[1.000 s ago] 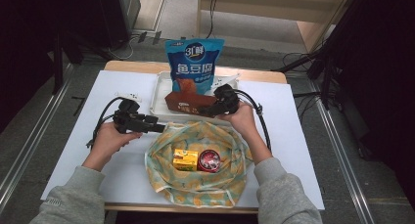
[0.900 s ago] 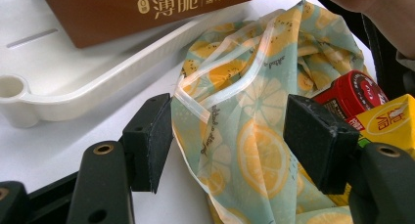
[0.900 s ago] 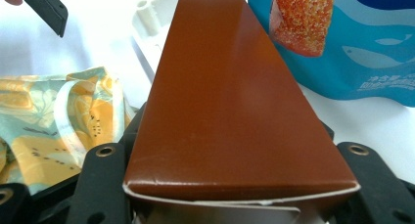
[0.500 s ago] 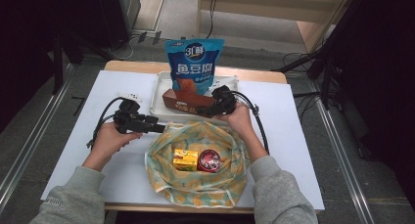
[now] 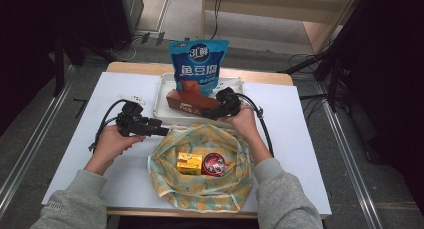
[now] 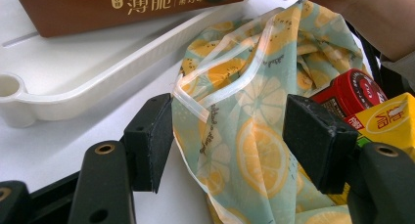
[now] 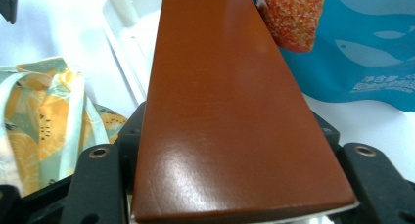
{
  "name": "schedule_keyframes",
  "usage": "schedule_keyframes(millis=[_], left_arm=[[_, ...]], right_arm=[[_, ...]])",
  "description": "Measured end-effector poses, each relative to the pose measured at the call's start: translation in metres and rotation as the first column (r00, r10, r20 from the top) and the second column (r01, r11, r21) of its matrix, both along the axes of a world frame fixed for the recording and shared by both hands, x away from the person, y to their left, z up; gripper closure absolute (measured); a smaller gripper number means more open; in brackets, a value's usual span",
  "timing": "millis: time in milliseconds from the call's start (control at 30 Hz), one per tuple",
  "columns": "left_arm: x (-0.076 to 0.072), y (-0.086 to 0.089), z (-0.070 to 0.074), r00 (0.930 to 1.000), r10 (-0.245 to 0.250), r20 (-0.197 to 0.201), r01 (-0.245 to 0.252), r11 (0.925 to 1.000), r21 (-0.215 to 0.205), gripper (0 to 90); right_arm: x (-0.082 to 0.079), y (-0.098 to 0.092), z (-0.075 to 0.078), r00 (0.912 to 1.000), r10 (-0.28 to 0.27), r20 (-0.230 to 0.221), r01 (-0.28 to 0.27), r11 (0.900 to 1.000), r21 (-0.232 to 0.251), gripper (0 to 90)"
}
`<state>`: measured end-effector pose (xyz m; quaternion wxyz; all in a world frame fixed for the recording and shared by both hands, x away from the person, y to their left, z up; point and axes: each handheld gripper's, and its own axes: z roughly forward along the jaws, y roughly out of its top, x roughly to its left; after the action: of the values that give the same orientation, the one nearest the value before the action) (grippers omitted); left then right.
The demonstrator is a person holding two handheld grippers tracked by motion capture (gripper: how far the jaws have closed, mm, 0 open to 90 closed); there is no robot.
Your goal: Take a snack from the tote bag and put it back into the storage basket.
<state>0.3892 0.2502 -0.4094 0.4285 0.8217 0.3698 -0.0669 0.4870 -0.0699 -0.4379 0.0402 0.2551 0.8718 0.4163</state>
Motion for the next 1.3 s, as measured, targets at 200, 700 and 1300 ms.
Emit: schedule_keyframes(millis=[200, 700, 1300], left_arm=[[0.000, 0.000, 0.000, 1.0000, -0.002, -0.001, 0.002, 1.0000, -0.001, 36.4], [0.000, 0.000, 0.000, 1.0000, -0.004, 0.002, 0.004, 1.0000, -0.003, 36.5], [-0.001, 0.001, 0.002, 1.0000, 0.003, 0.008, -0.003, 1.0000, -0.005, 36.6]], right_arm=[[0.003, -0.003, -0.003, 0.9999, -0.008, -0.009, 0.008, 1.000, 0.008, 38.1], [0.006, -0.010, 0.003, 0.9973, -0.069, -0.026, 0.069, 0.997, 0.021, 25.9], [-0.017, -0.002, 0.030, 0.9979, -0.061, 0.021, 0.059, 0.996, 0.065, 43.1]])
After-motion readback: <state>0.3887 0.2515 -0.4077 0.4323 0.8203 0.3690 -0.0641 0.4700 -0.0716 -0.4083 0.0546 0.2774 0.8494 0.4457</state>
